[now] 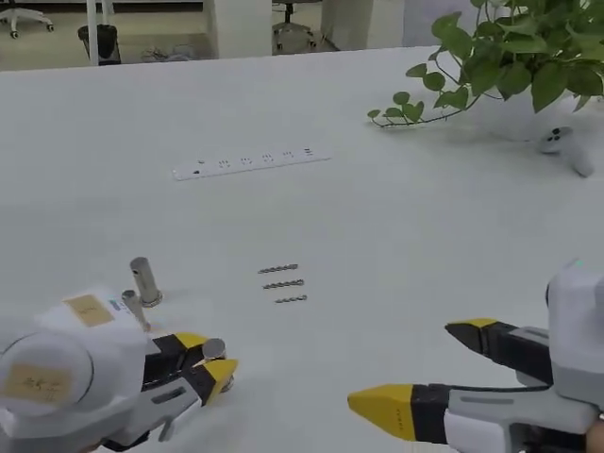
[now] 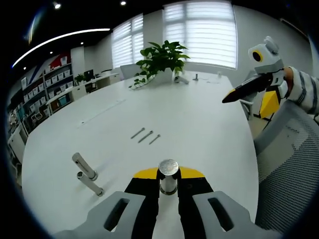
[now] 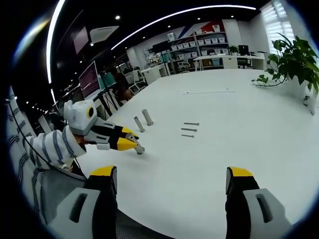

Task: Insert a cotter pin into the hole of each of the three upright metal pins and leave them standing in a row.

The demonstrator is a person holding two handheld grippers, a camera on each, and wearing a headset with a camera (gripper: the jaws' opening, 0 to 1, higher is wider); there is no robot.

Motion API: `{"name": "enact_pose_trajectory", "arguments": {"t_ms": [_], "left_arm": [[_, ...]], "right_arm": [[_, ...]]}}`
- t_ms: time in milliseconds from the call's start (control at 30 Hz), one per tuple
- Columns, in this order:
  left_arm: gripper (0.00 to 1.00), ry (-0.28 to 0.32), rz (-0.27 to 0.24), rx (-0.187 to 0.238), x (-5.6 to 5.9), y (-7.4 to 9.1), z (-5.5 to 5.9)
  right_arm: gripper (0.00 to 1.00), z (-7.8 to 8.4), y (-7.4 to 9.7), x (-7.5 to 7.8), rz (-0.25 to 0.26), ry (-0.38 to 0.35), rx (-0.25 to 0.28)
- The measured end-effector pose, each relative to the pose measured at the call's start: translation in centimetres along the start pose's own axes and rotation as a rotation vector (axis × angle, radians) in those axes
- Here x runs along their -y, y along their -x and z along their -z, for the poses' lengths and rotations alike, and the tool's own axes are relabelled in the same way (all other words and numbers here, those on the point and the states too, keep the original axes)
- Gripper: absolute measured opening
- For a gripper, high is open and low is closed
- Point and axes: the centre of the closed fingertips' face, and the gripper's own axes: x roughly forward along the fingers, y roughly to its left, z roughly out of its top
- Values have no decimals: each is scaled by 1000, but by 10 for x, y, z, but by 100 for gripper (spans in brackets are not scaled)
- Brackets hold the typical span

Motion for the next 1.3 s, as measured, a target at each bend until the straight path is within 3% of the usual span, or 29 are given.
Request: {"name": "enact_pose_trajectory", "arguments": {"t_ms": [500, 767, 1000, 1300], "left_arm": [[9, -29, -6, -13, 2, -8, 4], [9, 4, -8, -28, 3, -7, 7], [9, -2, -22, -23, 2, -6, 6], [10, 5, -45, -47, -1, -6, 14]], "right_arm": [[89, 2, -1, 0, 0, -3, -9], [89, 2, -2, -2, -7, -2, -12], [89, 2, -2, -4, -9, 2, -13], [89, 1, -1, -4, -13, -1, -6]]}}
